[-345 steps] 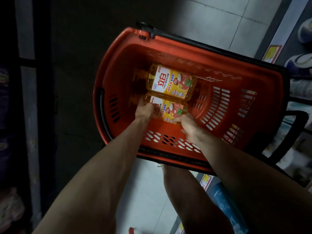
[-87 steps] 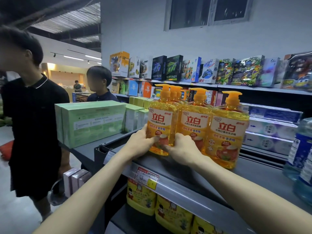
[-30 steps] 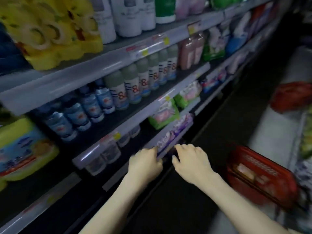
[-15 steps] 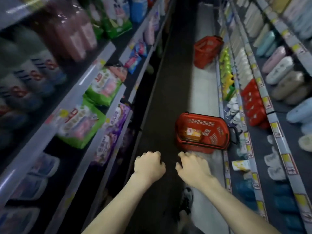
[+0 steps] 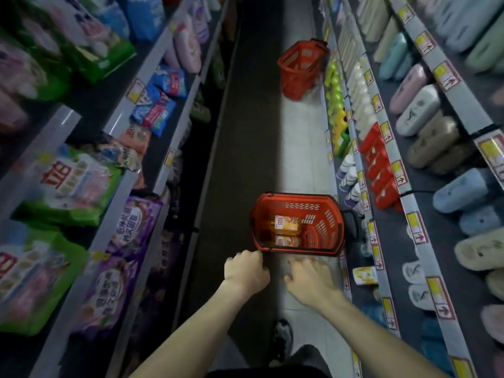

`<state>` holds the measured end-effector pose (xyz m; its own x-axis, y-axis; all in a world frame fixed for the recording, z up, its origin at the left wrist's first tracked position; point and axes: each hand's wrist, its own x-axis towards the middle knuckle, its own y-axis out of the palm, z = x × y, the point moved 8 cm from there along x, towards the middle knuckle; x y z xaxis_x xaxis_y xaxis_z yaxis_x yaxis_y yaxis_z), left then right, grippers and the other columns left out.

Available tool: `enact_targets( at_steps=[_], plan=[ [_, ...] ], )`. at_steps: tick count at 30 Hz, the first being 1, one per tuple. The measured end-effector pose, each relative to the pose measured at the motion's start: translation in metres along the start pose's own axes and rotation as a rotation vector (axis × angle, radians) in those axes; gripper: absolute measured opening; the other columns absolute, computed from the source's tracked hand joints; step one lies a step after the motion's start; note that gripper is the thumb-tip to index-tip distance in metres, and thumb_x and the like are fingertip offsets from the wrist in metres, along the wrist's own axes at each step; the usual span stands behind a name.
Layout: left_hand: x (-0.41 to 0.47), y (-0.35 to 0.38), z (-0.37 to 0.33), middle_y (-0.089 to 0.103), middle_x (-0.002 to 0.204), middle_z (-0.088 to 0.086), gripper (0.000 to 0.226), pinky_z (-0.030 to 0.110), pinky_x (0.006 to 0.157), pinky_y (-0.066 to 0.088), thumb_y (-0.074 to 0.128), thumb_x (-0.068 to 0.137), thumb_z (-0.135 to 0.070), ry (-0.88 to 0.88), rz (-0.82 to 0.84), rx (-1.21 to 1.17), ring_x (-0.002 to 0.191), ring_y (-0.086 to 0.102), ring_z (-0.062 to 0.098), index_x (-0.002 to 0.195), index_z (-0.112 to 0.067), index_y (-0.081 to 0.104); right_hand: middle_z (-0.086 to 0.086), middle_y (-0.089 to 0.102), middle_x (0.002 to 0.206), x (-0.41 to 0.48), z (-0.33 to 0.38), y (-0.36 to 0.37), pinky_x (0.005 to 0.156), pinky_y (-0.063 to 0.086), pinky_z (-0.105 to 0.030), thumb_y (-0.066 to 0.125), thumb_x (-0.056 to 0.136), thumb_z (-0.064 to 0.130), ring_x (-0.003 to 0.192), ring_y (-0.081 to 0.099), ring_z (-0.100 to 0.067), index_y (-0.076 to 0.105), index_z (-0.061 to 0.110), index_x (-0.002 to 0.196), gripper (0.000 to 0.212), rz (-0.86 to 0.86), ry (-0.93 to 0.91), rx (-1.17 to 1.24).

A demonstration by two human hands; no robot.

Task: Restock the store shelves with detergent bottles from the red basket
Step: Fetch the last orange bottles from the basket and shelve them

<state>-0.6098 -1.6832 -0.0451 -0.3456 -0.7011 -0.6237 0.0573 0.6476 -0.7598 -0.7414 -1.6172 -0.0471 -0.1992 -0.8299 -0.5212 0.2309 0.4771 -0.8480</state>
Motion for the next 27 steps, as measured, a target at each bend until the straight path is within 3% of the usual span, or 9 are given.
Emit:
enact_targets(
  at_steps=[10, 18, 27],
  plan=[
    [0.128, -0.049, -0.009, 0.068, 0.119, 0.002, 0.026, 0.044, 0.104, 0.048, 0.056, 0.101, -0.036, 0.071, 0.116, 0.005, 0.115, 0.065, 0.026, 0.122, -0.023, 0.063, -0.007, 0.067, 0.132, 0.124, -0.02, -0.023, 0.096, 0.048, -0.037, 0.046, 0.101, 0.041, 0.12, 0.064, -0.028, 0.055, 0.019, 0.137, 0.043, 0.042, 0.067, -0.005],
    [0.217, -0.097, -0.016, 0.067, 0.128, 0.007, 0.037, 0.046, 0.103, 0.049, 0.053, 0.098, -0.04, 0.145, 0.155, 0.059, 0.121, 0.063, 0.031, 0.128, -0.02, 0.062, -0.007, 0.067, 0.13, 0.209, -0.024, -0.059, 0.097, 0.048, -0.036, 0.044, 0.103, 0.038, 0.117, 0.065, -0.027, 0.057, 0.019, 0.135, 0.039, 0.02, 0.148, 0.036],
    [0.302, -0.095, -0.039, 0.069, 0.117, 0.002, 0.028, 0.046, 0.099, 0.054, 0.052, 0.099, -0.036, 0.127, 0.218, 0.107, 0.108, 0.068, 0.026, 0.12, -0.022, 0.062, -0.008, 0.066, 0.132, 0.286, -0.081, -0.055, 0.098, 0.047, -0.038, 0.042, 0.106, 0.037, 0.122, 0.062, -0.028, 0.056, 0.016, 0.138, 0.041, 0.076, 0.176, 0.07]
  ],
)
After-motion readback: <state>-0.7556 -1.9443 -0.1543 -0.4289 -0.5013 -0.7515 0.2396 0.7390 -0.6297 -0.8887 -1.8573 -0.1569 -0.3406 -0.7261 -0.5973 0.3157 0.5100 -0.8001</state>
